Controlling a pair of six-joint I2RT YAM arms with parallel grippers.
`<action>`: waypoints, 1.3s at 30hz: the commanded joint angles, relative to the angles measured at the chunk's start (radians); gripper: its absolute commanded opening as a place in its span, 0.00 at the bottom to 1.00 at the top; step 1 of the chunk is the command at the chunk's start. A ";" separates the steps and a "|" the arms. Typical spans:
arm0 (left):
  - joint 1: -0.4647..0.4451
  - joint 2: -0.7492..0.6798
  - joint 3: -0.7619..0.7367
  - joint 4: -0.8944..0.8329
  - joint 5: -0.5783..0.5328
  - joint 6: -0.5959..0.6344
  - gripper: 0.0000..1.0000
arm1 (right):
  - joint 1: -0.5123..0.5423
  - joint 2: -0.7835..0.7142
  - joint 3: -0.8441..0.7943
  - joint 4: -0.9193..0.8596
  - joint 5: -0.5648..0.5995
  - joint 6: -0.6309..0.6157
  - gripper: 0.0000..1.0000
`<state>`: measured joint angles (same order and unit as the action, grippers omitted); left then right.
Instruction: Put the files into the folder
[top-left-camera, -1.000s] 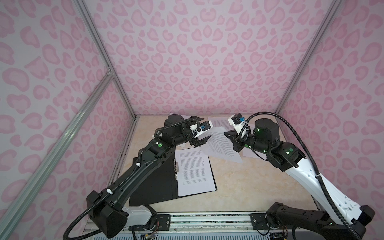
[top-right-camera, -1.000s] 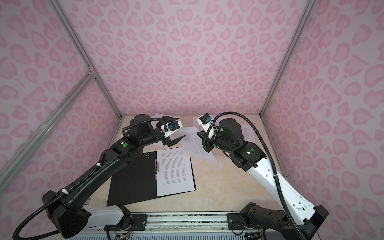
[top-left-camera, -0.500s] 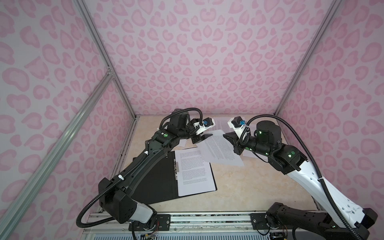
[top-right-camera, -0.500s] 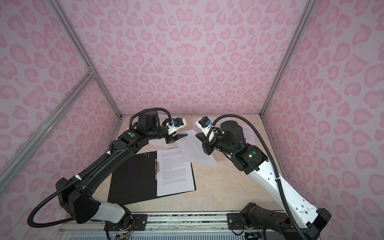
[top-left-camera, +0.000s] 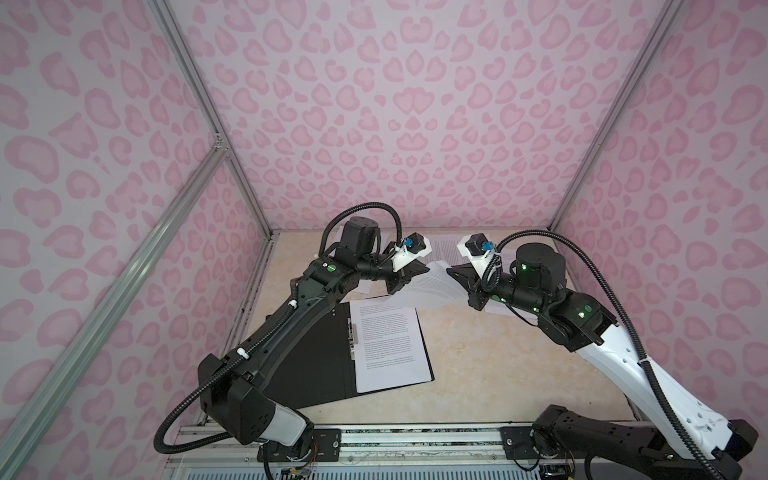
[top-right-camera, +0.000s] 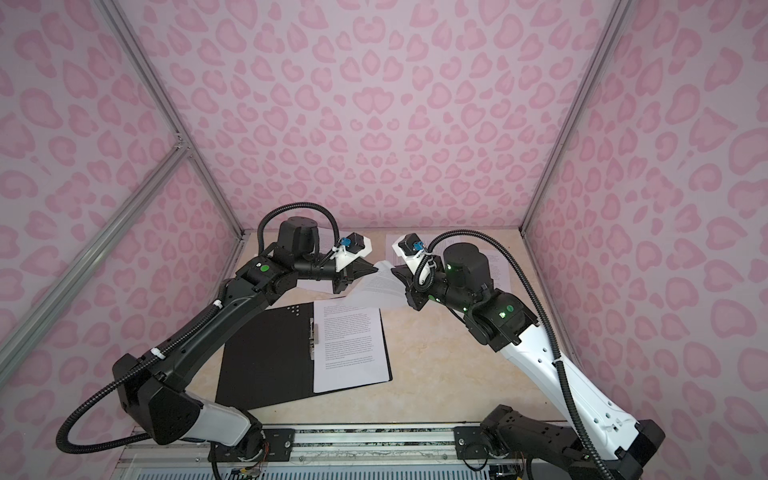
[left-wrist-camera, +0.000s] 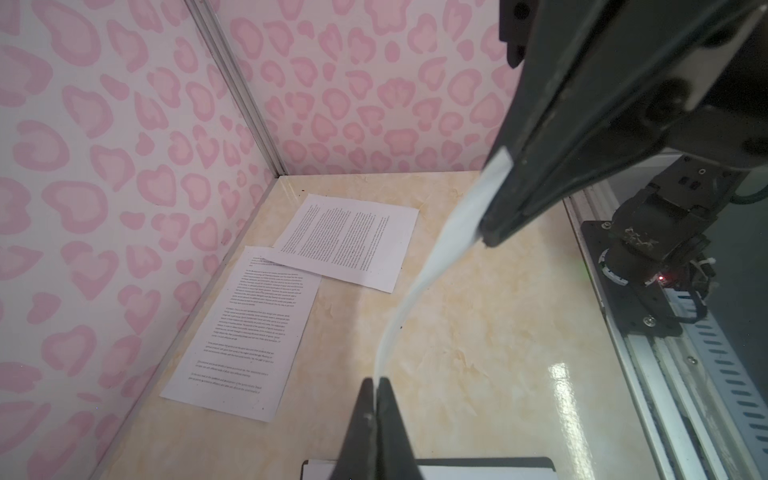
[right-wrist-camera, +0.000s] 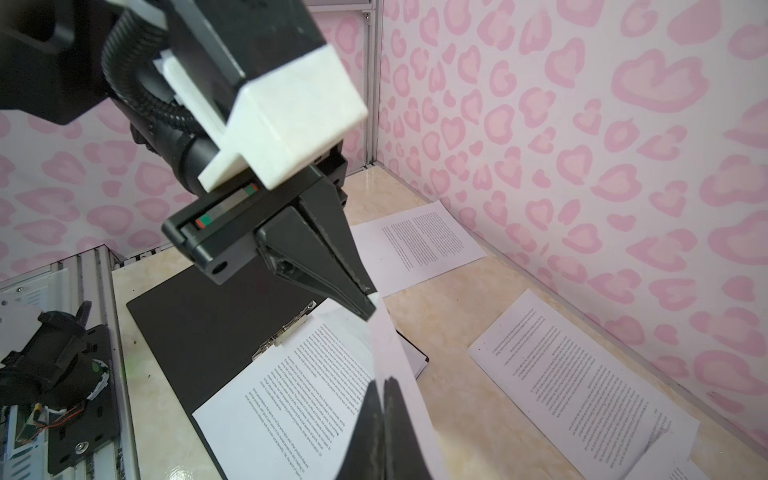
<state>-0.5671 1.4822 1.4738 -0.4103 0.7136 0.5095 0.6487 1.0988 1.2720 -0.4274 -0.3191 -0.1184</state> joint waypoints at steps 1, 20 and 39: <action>0.001 -0.013 0.013 0.017 0.089 -0.101 0.04 | -0.001 -0.005 -0.010 0.040 0.002 0.022 0.13; 0.261 -0.448 -0.414 -0.025 -0.350 -0.964 0.04 | -0.210 0.086 -0.073 0.216 -0.097 0.462 1.00; 0.577 -0.104 -0.547 -0.167 -0.648 -0.869 0.03 | -0.020 0.547 -0.101 0.464 -0.167 0.608 0.95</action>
<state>-0.0093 1.3483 0.9241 -0.5533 0.1024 -0.3679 0.6113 1.6081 1.1831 -0.0341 -0.4583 0.4492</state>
